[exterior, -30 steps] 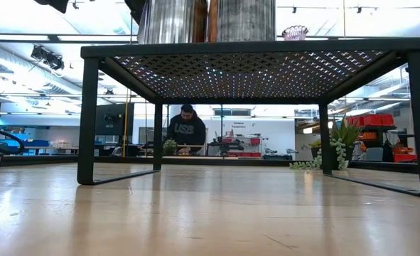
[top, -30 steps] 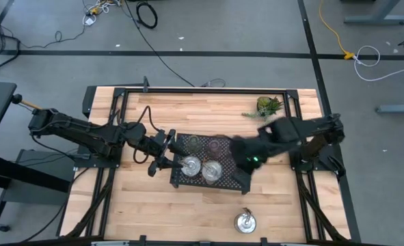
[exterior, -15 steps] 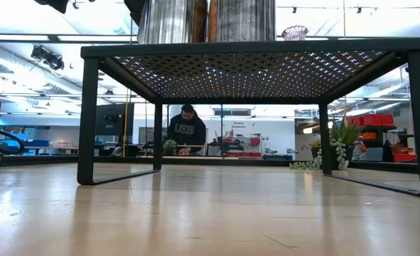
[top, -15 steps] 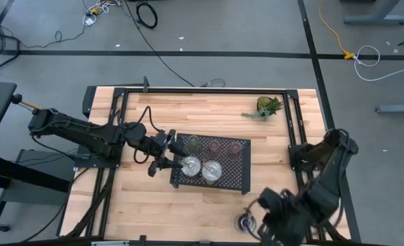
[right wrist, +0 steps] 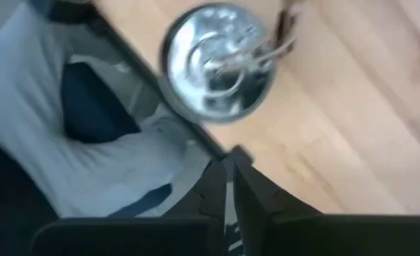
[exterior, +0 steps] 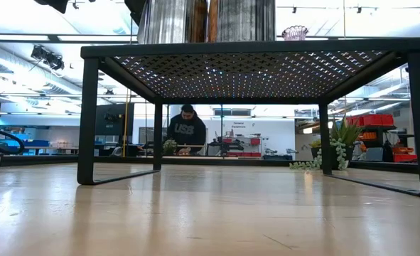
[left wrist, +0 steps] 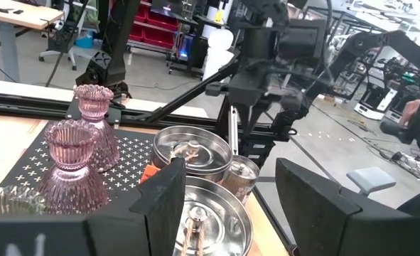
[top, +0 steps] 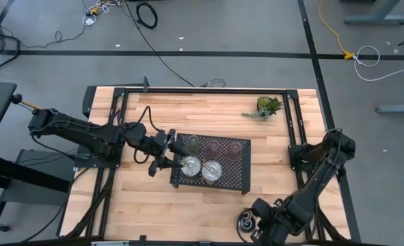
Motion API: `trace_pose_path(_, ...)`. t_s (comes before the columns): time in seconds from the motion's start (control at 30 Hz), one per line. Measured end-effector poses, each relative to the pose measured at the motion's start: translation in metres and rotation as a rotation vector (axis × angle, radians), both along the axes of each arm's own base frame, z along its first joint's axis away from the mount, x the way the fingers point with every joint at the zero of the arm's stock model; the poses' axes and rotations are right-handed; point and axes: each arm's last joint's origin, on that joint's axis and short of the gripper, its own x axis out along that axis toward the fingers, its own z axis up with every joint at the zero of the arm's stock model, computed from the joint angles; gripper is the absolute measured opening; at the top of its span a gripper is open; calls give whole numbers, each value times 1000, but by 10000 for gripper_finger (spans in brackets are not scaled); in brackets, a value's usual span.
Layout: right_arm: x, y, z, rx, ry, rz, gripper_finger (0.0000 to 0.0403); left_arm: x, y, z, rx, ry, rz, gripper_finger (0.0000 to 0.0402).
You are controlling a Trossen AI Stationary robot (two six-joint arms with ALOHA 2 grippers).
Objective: Pick & Place candle stick holders
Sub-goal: Put the brown scented candle on the shelf
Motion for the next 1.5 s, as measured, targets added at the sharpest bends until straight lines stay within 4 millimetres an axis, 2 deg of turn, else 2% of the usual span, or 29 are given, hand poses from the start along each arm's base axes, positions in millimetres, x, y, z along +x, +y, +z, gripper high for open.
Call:
trace_pose_path(0.3, 6, -11, -20, -16, 46, -28, 35, 0, 0, 0, 0, 0, 0, 222)
trace_pose_path(0.7, 10, -16, -34, -29, 20, -53, 111, 0, 0, 0, 0, 0, 1, 222)
trace_pose_path(0.9, 9, -18, -48, -33, 23, -54, 129, 0, 0, 0, 0, 1, 1, 222)
trace_pose_path(1.13, 16, -24, -52, -30, 6, -62, 124, 0, 0, 0, 0, 1, 1, 222)
trace_pose_path(1.5, 17, -25, -52, -29, 8, -61, 84, 0, 0, 0, 0, 1, 0, 222)
